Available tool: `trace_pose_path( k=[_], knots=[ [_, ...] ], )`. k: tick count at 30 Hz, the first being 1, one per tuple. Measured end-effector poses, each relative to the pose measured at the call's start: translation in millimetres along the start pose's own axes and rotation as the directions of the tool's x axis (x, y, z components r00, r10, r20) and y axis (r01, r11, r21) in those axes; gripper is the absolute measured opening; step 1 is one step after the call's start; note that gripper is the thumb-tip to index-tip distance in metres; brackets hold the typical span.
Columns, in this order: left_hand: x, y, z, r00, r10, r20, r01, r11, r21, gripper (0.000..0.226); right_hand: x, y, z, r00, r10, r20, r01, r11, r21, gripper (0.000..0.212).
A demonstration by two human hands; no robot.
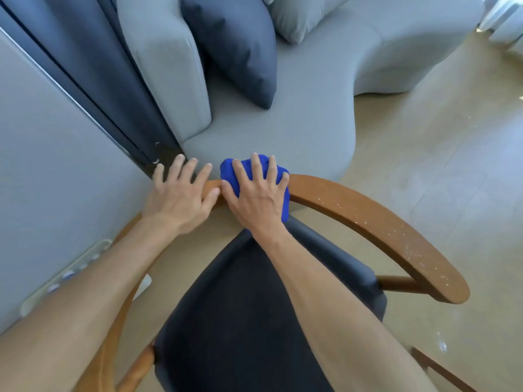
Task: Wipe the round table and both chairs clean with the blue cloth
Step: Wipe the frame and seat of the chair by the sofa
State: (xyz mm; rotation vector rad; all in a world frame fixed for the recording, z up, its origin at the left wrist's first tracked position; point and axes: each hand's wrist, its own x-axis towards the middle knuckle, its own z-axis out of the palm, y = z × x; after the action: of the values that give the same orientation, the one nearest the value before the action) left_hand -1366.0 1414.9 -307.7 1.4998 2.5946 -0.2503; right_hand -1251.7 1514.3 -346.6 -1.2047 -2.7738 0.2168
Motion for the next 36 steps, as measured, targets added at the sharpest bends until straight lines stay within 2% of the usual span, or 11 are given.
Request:
trace_pose_path(
  k=[4,6,10,14,20,23,25,27,30,33,36],
  knots=[
    [-1.1,-2.9,1.8,0.997,-0.037,-0.065,0.038,0.999,0.004,0.071,3.9,21.9,0.9,0.993,-0.107,-0.052,0.103,0.992,-0.077,0.047],
    [-1.6,-2.5,2.0,0.996,-0.041,-0.08,0.041,0.999,0.005,0.075,3.9,45.2,-4.5,0.993,-0.107,-0.044,0.101,0.987,-0.122,0.045],
    [0.0,-1.3,0.4,0.996,-0.057,-0.063,0.057,0.998,-0.011,0.075,-18.6,100.1,-18.4,0.997,-0.006,-0.083,-0.006,0.988,-0.153,0.046],
    [0.4,-2.2,2.5,0.996,-0.065,-0.06,0.065,0.998,0.002,0.072,-72.7,168.8,-36.6,0.976,0.158,-0.149,-0.182,0.97,-0.161,0.05],
    [1.1,-2.3,2.7,0.997,-0.064,-0.051,0.064,0.998,0.003,0.07,-176.6,249.8,-55.3,0.852,0.47,-0.229,-0.494,0.868,-0.057,0.055],
    [1.6,-0.1,4.0,0.998,-0.035,-0.059,0.036,0.999,0.012,0.065,-181.5,247.8,-53.5,0.746,0.609,-0.272,-0.625,0.78,0.03,0.049],
    [1.5,-0.2,5.5,0.998,-0.02,-0.058,0.021,1.0,0.02,0.061,-163.4,231.8,-49.9,0.71,0.619,-0.336,-0.655,0.756,0.009,0.046],
    [2.2,0.3,5.0,0.998,-0.008,-0.056,0.009,1.0,0.013,0.059,-133.0,208.3,-44.8,0.735,0.586,-0.341,-0.629,0.777,-0.02,0.047],
    [1.7,2.7,0.7,0.998,-0.003,-0.06,0.003,1.0,0.01,0.058,-76.6,159.6,-31.9,0.825,0.496,-0.272,-0.524,0.851,-0.038,0.05],
    [-1.0,3.9,-2.6,0.998,-0.002,-0.062,0.003,1.0,0.025,0.06,-33.5,106.8,-17.9,0.934,0.298,-0.195,-0.309,0.951,-0.028,0.054],
    [-0.3,3.9,-5.4,0.999,-0.004,-0.039,0.005,1.0,0.017,0.067,-27.3,101.9,-14.6,0.989,0.09,-0.12,-0.1,0.992,-0.08,0.054]
  ],
)
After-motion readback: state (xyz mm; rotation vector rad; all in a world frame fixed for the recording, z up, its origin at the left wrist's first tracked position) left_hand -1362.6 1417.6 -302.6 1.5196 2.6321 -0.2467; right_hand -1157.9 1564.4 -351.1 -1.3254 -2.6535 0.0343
